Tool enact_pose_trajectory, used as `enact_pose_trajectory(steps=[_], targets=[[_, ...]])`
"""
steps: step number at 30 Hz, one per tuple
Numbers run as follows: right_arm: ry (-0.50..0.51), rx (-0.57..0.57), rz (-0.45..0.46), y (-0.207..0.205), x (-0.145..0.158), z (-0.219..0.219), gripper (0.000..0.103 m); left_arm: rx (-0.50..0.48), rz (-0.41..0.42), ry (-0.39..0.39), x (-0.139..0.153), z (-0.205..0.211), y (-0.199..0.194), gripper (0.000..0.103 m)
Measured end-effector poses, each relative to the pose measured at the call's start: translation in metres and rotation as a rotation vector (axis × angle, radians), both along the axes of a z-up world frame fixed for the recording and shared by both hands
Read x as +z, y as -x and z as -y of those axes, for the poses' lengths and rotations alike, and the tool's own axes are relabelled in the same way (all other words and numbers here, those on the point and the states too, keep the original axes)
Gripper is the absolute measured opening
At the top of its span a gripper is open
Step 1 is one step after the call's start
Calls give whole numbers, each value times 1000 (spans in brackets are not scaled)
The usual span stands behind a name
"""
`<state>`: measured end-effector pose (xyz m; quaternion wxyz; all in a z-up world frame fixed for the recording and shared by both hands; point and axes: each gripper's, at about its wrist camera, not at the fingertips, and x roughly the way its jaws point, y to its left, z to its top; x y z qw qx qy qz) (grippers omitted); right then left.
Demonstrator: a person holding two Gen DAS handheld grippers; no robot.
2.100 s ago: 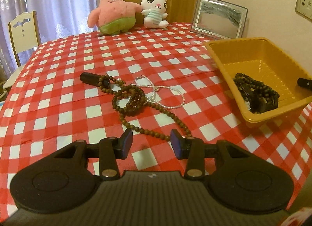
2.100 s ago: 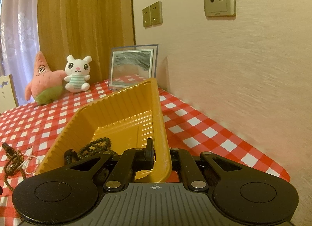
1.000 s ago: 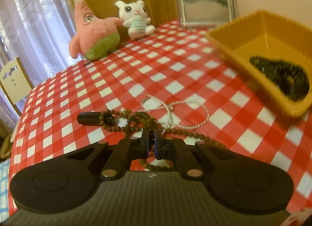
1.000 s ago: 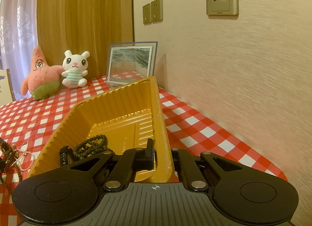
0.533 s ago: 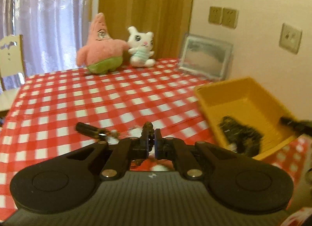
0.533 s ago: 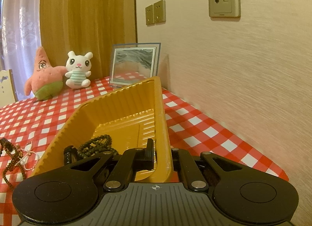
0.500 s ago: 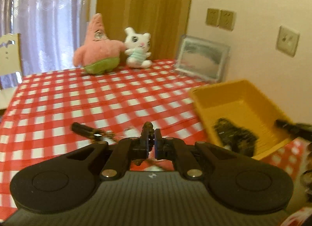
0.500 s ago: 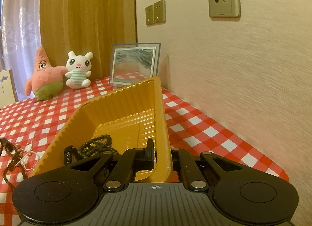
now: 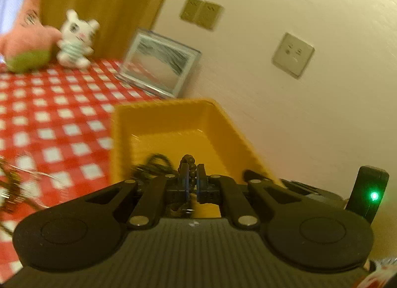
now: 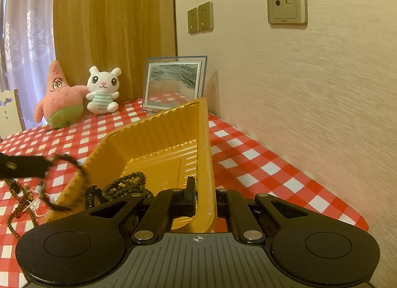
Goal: Organize jewelry
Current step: 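Grasp another brown bead strand with the left tool and carry it toward the tray, then release the bead strand into the orange tray and return the left tool to the pile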
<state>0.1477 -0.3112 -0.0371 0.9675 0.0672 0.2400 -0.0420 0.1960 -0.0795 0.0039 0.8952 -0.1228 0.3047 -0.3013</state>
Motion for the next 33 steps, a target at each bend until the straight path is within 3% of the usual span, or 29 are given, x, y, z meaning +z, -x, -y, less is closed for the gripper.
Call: enact_pose_trajectory(steps=[3, 7, 10, 11, 16, 33], targets=[[-2, 1, 0, 0, 0, 0, 6, -36, -36, 22, -7, 15, -7, 5], [-3, 2, 0, 0, 0, 0, 6, -47, -73, -9, -18, 27, -15, 5], [-5, 3, 0, 0, 0, 1, 6, -44, -108, 32, -19, 24, -16, 15], [-5, 2, 0, 0, 0, 0, 6, -46, -106, 44, -18, 23, -15, 22], [-9, 2, -2, 1, 0, 1, 6, -18, -64, 3, -11, 12, -1, 22], [-5, 3, -3, 0, 0, 1, 6, 366, -125, -171, -36, -122, 45, 22]])
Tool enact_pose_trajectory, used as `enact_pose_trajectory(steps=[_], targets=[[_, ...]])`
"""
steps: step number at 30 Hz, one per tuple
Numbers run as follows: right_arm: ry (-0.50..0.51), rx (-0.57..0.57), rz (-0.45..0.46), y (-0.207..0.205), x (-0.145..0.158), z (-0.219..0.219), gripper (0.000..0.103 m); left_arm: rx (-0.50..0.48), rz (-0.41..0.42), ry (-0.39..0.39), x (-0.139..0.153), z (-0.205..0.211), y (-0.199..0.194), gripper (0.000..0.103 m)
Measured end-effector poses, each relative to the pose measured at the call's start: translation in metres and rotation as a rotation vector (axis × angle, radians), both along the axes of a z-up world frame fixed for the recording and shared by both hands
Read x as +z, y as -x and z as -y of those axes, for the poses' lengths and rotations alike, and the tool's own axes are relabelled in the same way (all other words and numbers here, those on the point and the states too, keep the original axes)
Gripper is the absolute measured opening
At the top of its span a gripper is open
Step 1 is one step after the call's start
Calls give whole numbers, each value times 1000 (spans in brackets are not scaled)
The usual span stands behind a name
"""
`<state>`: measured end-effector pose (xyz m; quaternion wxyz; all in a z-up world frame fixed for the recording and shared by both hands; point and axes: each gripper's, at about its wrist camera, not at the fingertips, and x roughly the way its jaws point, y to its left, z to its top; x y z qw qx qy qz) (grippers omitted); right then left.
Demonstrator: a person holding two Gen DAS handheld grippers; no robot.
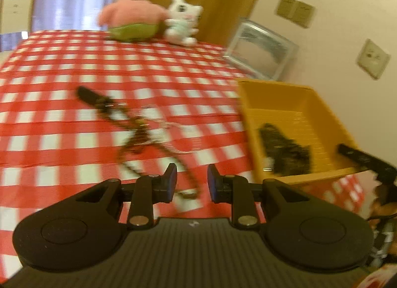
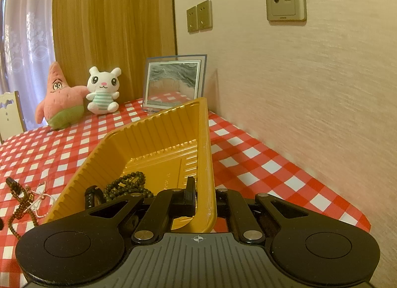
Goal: Organize jewelry
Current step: 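Release the bead strand into the orange tray and return the left tool to the pile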
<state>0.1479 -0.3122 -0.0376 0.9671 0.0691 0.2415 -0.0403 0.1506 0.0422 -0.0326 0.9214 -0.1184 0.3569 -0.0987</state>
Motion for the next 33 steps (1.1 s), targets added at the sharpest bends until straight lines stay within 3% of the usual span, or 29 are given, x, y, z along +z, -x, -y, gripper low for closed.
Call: enact_pose_trajectory(steps=[8, 20, 33], targets=[[10, -1, -5, -2, 0, -2, 5, 73, -5, -106, -10, -19, 0, 22], [22, -9, -5, -5, -2, -2, 5, -29, 43, -268, -18, 11, -32, 22], [21, -14, -11, -7, -3, 0, 5, -50, 29, -317, -30, 13, -58, 21]])
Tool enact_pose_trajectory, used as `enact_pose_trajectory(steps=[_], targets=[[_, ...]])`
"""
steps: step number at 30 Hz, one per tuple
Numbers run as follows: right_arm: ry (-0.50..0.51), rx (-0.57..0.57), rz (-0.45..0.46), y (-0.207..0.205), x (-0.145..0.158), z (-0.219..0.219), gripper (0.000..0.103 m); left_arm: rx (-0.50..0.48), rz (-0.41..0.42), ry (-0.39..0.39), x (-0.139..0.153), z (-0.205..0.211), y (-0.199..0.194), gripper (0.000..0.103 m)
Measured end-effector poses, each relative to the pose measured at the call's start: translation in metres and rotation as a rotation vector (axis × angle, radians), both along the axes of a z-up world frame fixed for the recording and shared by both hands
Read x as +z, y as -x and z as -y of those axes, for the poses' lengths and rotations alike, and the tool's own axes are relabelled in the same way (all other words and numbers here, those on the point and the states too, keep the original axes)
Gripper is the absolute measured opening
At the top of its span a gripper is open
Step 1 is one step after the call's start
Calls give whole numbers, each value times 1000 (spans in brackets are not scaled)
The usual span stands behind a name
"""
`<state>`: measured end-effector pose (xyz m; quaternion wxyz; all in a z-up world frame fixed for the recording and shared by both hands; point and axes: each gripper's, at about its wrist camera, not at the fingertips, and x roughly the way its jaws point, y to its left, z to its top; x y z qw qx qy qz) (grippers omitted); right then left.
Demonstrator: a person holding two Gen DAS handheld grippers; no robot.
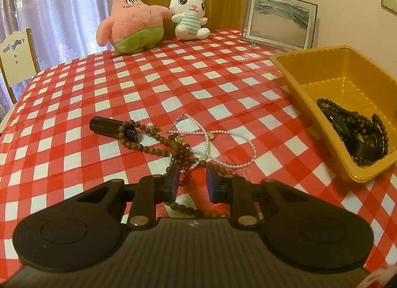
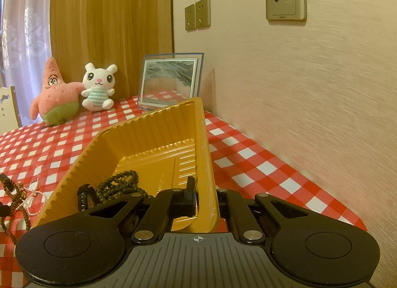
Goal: Organize jewelry
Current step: 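Release the bead strand into the orange tray and return the left tool to the pile, then close the left tool on the long brown bead strand in the pile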
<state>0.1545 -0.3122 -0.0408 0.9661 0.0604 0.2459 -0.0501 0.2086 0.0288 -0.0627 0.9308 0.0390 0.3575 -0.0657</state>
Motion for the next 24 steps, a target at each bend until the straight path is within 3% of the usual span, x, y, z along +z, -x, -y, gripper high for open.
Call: enact_pose_trajectory(steps=[19, 24], targets=[[3, -5, -7, -1, -3, 2, 5, 5, -5, -44, -14, 1, -11, 20], [5, -7, -10, -2, -4, 2, 5, -1, -8, -45, -19, -2, -15, 13]])
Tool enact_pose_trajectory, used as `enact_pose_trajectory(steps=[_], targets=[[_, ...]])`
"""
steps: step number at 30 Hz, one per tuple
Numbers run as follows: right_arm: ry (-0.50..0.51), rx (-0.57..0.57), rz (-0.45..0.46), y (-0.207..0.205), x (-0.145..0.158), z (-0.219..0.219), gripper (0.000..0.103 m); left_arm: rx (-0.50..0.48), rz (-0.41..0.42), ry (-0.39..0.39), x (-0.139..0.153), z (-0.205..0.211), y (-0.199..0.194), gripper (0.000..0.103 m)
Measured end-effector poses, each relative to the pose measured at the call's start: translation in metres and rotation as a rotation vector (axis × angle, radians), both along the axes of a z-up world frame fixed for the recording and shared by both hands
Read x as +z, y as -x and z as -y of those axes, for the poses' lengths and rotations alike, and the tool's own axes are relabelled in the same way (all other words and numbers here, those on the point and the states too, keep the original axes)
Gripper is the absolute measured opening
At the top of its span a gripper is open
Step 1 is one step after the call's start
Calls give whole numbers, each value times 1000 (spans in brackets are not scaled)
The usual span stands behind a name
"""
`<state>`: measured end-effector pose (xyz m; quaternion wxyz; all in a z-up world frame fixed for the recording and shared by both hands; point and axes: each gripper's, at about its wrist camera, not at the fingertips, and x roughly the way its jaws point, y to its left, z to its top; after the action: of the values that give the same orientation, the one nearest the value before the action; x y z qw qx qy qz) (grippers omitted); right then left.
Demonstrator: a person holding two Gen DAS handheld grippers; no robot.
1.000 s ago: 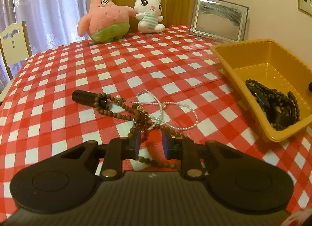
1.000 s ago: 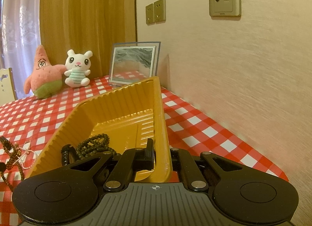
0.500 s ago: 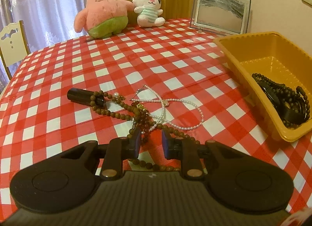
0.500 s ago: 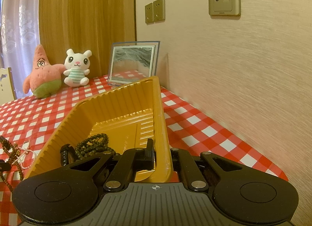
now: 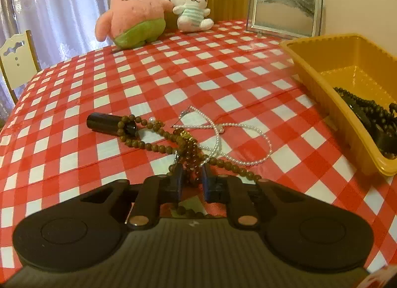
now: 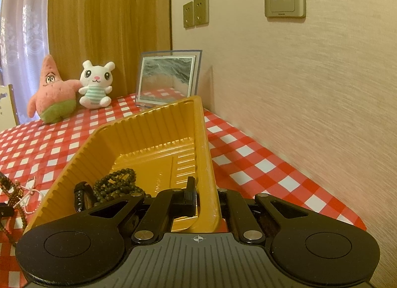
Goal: Organize jewelry
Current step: 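Close the left tool on the long brown bead strand in the pile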
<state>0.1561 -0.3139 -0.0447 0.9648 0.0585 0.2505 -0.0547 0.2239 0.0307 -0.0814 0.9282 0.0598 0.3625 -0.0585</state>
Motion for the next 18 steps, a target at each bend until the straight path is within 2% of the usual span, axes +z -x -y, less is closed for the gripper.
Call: enact_pose_trajectory(steps=[4, 10, 18], targets=[[1, -4, -5, 0, -1, 0, 5, -16, 10, -23, -1, 3, -1, 5], [5, -4, -6, 0, -1, 0, 5, -22, 15, -6, 2, 2, 6, 5], [2, -4, -6, 0, -1, -1, 5, -20, 50, 46, 24, -2, 40, 5]])
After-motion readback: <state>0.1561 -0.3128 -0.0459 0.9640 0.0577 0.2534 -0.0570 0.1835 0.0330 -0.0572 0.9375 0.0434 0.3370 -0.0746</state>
